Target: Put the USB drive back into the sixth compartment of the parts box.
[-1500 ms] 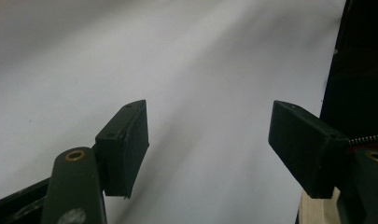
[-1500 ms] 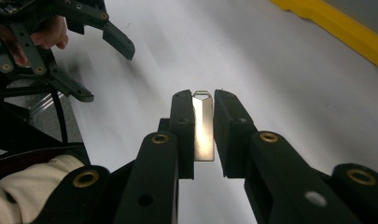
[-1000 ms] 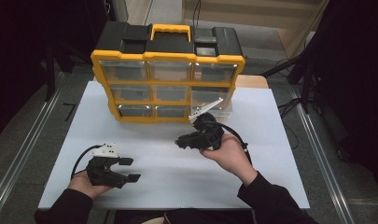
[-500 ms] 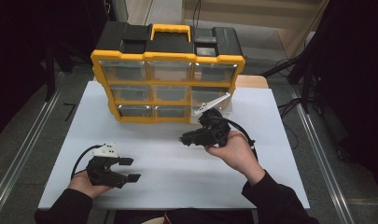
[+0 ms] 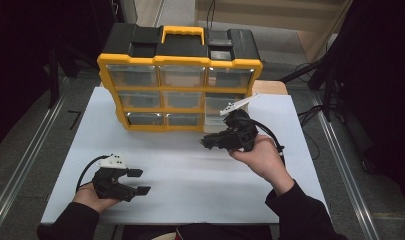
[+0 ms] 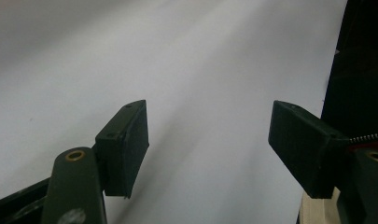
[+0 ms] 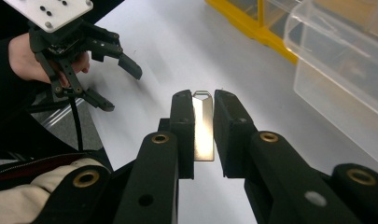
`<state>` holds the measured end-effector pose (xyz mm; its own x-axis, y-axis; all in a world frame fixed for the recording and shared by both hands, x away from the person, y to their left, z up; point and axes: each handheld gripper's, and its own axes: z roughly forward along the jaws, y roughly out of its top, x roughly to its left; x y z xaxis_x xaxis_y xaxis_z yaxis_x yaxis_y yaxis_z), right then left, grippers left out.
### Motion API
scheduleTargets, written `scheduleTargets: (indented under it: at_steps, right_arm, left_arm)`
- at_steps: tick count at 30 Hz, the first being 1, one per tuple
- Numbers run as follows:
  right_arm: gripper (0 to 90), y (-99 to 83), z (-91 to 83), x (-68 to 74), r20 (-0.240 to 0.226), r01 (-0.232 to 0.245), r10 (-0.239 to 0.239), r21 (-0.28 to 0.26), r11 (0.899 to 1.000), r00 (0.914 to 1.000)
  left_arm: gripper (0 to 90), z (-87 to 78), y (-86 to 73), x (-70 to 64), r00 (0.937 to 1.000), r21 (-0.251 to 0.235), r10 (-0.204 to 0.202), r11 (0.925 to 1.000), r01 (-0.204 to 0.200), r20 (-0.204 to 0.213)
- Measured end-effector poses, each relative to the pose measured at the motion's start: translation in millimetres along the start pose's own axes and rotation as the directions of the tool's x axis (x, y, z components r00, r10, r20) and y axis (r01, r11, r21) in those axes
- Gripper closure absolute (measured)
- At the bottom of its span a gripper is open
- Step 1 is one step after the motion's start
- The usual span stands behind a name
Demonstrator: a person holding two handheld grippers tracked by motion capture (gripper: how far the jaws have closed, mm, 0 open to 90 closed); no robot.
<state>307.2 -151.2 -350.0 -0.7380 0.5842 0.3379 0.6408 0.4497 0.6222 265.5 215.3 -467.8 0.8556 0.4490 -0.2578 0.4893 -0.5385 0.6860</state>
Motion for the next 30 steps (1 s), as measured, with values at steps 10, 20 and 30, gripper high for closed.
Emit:
scheduleTargets:
  at_steps: [10, 20, 30]
  right_arm:
    - [76.1, 1.3, -17.0, -2.5, 0.016, -0.008, 0.008, -0.025, 1.0, 0.9998]
    - [76.2, 5.2, -34.0, -7.3, 0.034, -0.016, 0.019, -0.06, 0.998, 0.9992]
    - [76.2, 18.4, -47.9, -12.3, 0.044, -0.015, 0.019, -0.093, 0.996, 0.9989]
  left_arm:
    - [29.7, -0.3, 0.0, 0.0, 1.0, 0.002, 0.0, 1.0, 0.0, 0.0]
    - [29.6, 0.4, 0.2, 0.0, 1.0, 0.009, 0.0, 1.0, 0.0, -0.004]
    - [29.6, 0.9, -0.4, 0.8, 1.0, 0.013, -0.006, 0.9999, 0.006, -0.006]
